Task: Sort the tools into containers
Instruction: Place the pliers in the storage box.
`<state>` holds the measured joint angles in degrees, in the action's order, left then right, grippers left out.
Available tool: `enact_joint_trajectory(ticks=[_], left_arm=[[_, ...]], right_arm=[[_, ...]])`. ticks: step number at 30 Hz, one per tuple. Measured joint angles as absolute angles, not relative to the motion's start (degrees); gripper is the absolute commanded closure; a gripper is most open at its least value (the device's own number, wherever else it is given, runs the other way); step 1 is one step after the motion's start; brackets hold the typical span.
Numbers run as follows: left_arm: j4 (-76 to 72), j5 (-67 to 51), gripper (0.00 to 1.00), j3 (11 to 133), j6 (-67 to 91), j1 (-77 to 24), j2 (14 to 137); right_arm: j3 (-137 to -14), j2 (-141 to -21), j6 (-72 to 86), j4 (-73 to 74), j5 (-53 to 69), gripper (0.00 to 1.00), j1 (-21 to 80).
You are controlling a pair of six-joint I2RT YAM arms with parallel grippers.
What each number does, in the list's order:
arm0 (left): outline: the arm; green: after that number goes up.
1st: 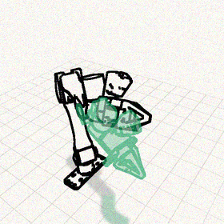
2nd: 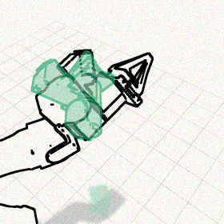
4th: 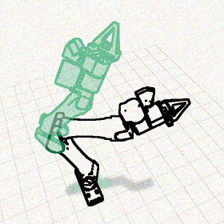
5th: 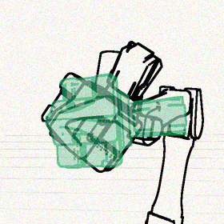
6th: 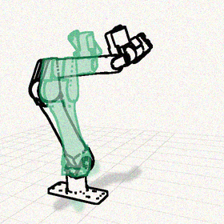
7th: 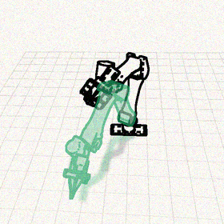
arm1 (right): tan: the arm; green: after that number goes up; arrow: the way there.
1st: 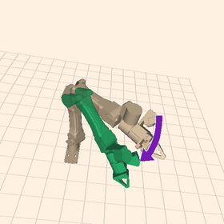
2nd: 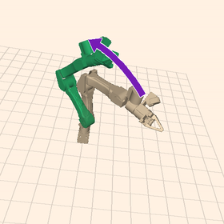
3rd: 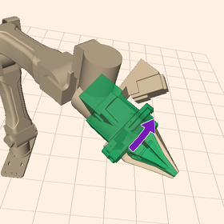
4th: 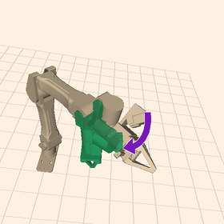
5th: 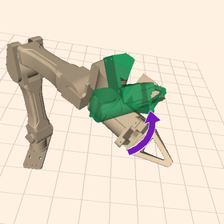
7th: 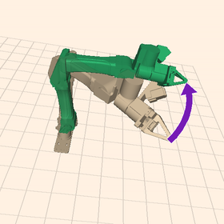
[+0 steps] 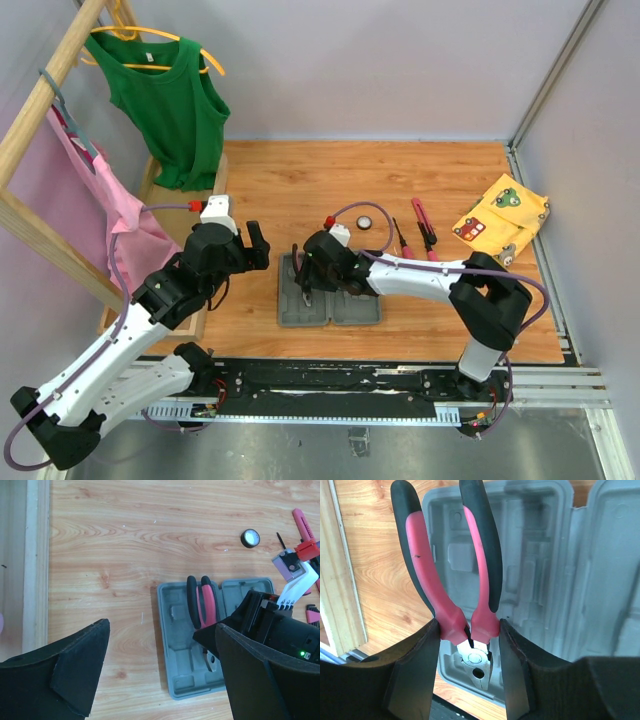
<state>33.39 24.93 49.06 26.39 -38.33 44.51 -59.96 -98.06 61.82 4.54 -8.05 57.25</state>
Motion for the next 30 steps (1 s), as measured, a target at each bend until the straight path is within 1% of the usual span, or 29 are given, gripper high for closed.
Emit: enact_joint_trajectory(ticks=[10, 14, 17, 21, 23, 25, 30], left_arm=[[33.41, 24.99, 0.1, 49.06, 26.39, -38.33, 44.51], [33.41, 24.99, 0.1, 49.06, 26.39, -38.33, 44.51], [33.41, 24.99, 0.1, 49.06, 26.39, -38.33, 44.51], [33.41, 24.99, 0.1, 49.06, 26.39, -38.33, 44.51], [33.41, 24.99, 0.1, 49.06, 26.39, -38.33, 44.53], [33.41, 24.99, 0.1, 49.06, 26.39, -38.33, 44.53], [33.41, 24.99, 0.1, 49.06, 26.39, -38.33, 44.53]], right_arm=[[-61.14, -100.57, 66.35, 4.03, -7.99, 0.81, 59.18], [-61.14, -101.51, 67.26, 4.01, -7.94, 0.75, 59.22], [-61.14, -101.95, 67.57, 3.7, -7.9, 0.73, 59.22], [-61.25, -102.52, 67.79, 2.76, -7.49, 0.66, 59.22], [-61.34, -102.8, 67.83, 2.44, -7.42, 0.59, 59.22], [-61.34, -102.98, 67.85, 2.17, -7.25, 0.54, 59.22], [-61.34, -102.98, 67.94, 2.0, -6.9, 0.49, 59.22]])
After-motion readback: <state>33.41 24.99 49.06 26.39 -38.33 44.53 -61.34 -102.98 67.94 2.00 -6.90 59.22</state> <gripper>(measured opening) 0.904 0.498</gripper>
